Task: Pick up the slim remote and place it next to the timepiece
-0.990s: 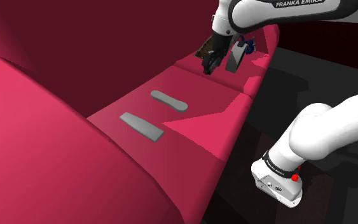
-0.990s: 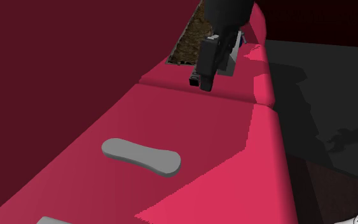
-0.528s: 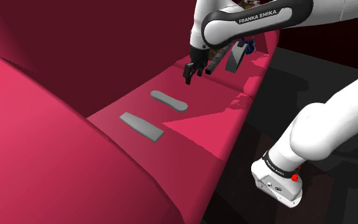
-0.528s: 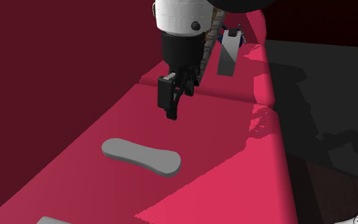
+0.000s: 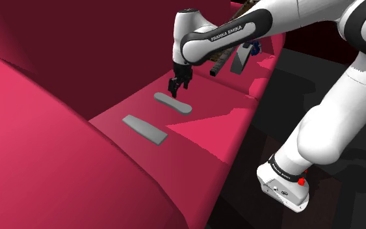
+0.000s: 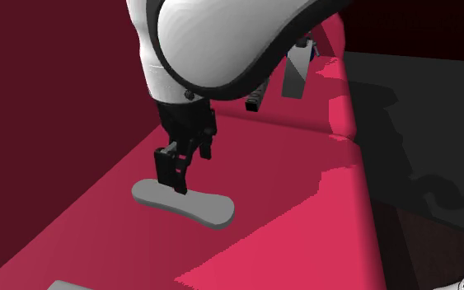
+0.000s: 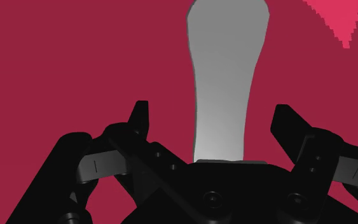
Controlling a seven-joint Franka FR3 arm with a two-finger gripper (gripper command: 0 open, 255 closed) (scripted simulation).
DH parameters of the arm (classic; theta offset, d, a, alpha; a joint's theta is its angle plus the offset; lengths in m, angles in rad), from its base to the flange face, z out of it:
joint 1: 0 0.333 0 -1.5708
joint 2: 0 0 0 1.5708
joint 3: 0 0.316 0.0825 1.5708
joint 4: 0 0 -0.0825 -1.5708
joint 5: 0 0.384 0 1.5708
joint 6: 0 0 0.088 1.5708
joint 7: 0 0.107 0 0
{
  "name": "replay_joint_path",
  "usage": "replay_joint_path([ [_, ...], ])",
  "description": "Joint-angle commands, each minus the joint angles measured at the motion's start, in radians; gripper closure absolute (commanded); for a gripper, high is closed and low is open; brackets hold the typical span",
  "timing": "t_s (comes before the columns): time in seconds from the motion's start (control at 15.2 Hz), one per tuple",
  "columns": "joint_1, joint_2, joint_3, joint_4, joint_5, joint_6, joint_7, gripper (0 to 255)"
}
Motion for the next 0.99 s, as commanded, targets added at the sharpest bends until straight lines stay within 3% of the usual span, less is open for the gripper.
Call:
replay_joint_path([
  [0.0, 0.012, 0.081, 0.011, 0.057, -0.005, 0.015, 0.010, 0],
  [0.53, 0.018, 0.164, 0.012, 0.042, -0.020, 0.108, 0.022, 0],
  [0.92, 0.018, 0.169, 0.011, 0.039, -0.021, 0.115, 0.023, 0],
])
